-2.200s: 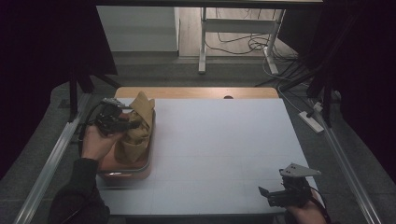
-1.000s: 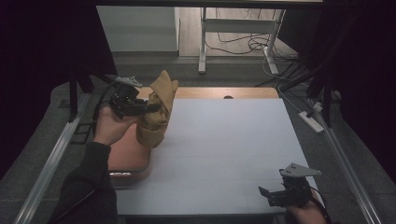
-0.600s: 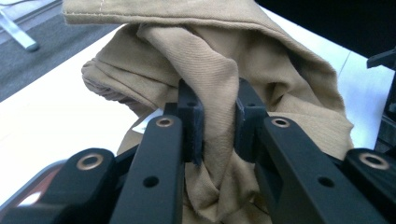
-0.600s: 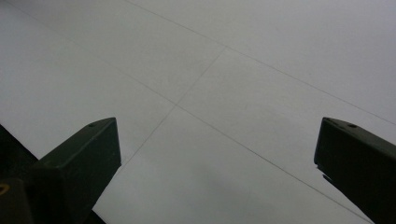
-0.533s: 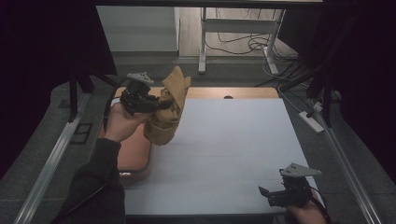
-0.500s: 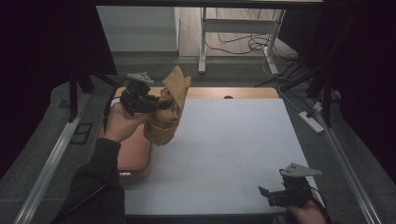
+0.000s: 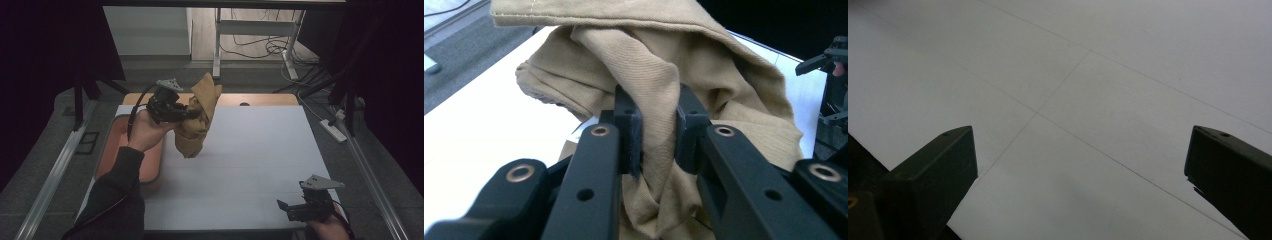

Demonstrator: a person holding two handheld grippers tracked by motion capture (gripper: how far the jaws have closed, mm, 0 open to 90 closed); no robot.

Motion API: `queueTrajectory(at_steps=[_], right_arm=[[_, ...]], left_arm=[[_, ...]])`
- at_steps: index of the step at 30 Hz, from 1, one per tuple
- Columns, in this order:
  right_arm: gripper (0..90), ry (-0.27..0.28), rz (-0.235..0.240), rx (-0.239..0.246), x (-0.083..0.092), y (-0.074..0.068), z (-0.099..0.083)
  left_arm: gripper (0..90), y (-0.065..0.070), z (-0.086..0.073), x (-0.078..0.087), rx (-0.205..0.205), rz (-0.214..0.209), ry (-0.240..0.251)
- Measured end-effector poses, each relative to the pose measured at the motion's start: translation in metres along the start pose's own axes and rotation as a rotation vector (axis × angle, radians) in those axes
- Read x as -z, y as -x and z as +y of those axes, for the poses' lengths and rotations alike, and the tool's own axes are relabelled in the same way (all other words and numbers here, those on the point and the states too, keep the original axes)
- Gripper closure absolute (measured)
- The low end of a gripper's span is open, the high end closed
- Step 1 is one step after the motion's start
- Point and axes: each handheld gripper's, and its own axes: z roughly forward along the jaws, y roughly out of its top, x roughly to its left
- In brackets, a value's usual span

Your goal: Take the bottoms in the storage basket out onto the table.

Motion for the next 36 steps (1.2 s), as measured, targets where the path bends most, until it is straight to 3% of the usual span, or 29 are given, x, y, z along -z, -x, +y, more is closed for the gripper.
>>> queueTrajectory(at_steps=[16, 36], right_arm=[[0.8, 0.003, 0.002, -0.003, 0.000, 0.000, 0.000], [0.8, 0.003, 0.005, -0.001, 0.000, 0.000, 0.000]], left_arm=[[76.0, 0.010, 0.000, -0.048, -0.029, -0.006, -0.069], [75.6, 0.018, -0.015, -0.104, -0.016, -0.045, -0.110]])
